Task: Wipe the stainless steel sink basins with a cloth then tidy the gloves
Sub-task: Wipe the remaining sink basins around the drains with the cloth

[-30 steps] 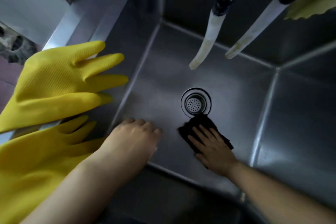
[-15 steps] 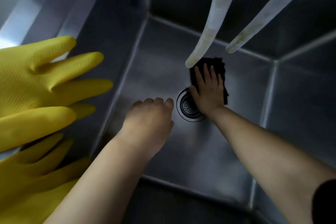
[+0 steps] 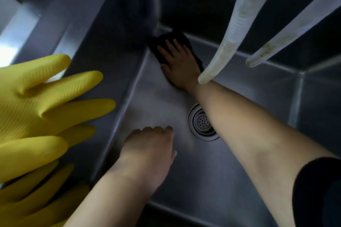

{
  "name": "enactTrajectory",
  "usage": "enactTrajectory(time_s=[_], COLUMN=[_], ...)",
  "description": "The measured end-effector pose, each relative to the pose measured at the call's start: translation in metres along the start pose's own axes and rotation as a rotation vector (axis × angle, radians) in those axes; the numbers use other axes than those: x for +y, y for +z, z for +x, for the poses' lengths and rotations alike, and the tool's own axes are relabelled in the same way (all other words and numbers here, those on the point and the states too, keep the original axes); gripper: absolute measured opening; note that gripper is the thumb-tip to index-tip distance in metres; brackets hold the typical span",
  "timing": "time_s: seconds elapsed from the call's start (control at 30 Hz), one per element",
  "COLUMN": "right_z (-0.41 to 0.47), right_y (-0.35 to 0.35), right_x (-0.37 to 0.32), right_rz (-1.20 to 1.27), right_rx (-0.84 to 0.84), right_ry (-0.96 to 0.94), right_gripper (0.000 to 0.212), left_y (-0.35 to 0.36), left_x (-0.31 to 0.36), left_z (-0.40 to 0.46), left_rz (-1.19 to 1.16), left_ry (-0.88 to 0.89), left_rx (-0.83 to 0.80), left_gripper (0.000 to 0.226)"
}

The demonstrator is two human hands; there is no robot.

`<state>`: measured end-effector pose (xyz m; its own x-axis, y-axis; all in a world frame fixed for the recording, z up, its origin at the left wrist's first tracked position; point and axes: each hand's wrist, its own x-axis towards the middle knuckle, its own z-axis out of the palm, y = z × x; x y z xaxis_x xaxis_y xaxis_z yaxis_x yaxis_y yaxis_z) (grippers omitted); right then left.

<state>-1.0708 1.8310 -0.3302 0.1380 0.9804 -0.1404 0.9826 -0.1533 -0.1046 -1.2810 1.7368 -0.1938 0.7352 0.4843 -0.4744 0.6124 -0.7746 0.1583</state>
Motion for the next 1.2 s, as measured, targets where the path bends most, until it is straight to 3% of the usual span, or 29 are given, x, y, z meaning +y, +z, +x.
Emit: enactTrajectory(time_s=[0.17,0.43,0.6,0.77,0.9,1.1,1.2], right_z=[-0.023,-0.130,-0.183,-0.206,-0.244,-0.294,-0.283], right_y=[-0.010,-0.021,-0.013,-0.001,0.007,0.018,0.020], right_x=[0.038,0.151,0.184,0.150,0.093,0.006,-0.007], right_rz=[0.045,-0.004,-0.052,0.040,0.032,-0.022,-0.015], right_rx=[-0.020,-0.011,-0.021,0.042,-0.009,-0.085,-0.095], right_ry=[0.195,0.276,0.547,0.889,0.875,0.515,0.520], right_gripper=[0.070,0.059,0.062,0.060,0.065,0.066,0.066], left_y=[0.001,0.001,0.001,-0.002,-0.003,-0.004,-0.002], left_x=[-0.004,-0.001,0.002,0.004,0.004,0.005,0.007], left_z=[0.001,0.002,0.003,0.002,0.002,-0.001,0.000], left_rz=[0.013,0.040,0.037,-0.022,-0.069,-0.049,-0.028], left_ry=[-0.007,0.000,0.005,0.013,0.013,0.055,0.052], left_rx=[-0.033,-0.089,-0.097,-0.083,-0.082,-0.021,-0.012], left_gripper=[0.041,0.047,0.045,0.042,0.040,0.026,0.027])
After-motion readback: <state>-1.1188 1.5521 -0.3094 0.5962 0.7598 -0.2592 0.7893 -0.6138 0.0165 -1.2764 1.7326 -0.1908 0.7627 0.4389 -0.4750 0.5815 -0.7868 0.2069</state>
